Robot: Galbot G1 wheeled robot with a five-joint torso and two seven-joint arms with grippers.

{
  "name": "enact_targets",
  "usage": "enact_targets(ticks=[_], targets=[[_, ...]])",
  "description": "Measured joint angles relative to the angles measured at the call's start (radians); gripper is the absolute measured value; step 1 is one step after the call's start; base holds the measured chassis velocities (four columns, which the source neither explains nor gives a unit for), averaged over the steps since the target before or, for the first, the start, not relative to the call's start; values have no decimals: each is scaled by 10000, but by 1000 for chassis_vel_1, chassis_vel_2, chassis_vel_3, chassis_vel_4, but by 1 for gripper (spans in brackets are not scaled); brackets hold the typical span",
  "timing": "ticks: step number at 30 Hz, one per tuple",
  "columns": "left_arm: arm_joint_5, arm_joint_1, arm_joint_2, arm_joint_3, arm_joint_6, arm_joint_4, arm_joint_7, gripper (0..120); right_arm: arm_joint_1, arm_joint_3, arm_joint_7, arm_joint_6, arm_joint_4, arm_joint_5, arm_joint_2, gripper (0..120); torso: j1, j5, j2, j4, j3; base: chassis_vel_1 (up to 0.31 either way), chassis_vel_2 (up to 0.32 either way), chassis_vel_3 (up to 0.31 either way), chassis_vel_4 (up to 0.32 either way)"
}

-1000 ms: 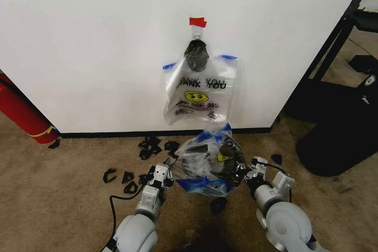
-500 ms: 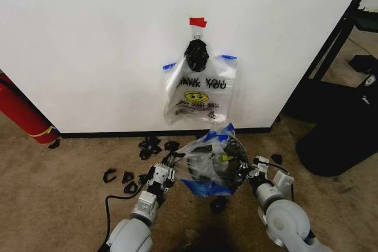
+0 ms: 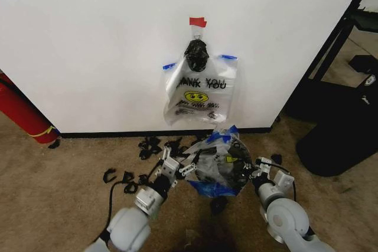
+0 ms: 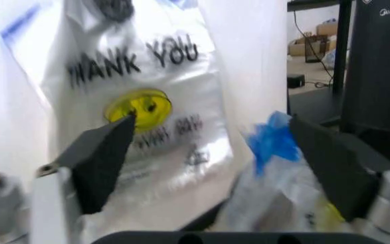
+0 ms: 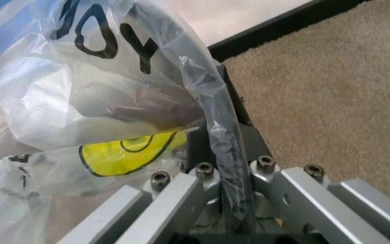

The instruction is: Pick up the garbage bag from the wall and place it over the trash bin.

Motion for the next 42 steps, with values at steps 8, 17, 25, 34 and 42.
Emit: enact_targets(ticks=[8,17,25,34,42], targets=[[1082,-251,433,44,-200,56,563,100,-102,-280,-45,85,136,-534,62,0,0,-1,0,1,0,0,0,0,0],[3282,-884,466,211,-930,500,1208,100,-265,-675,-384,384,560,-2169,-65,0,0,-1,0,1,0,0,0,0,0],[4752,-2193,204,644,-718,1632,803,100,-568,-951,-808,742,912,-3551,-123,0,0,-1,0,-1,0,0,0,0,0],[4831,-2326,163,781,219,1880,-169,94,-616,-983,-970,909,1005,-3901,-175,0,0,0,0,0,0,0,0,0,0],[2992,-1853,221,975,1099,915,-449,93,-593,-967,-1095,996,909,-4011,-218,0,0,-1,2,2,-1,0,0,0,0]])
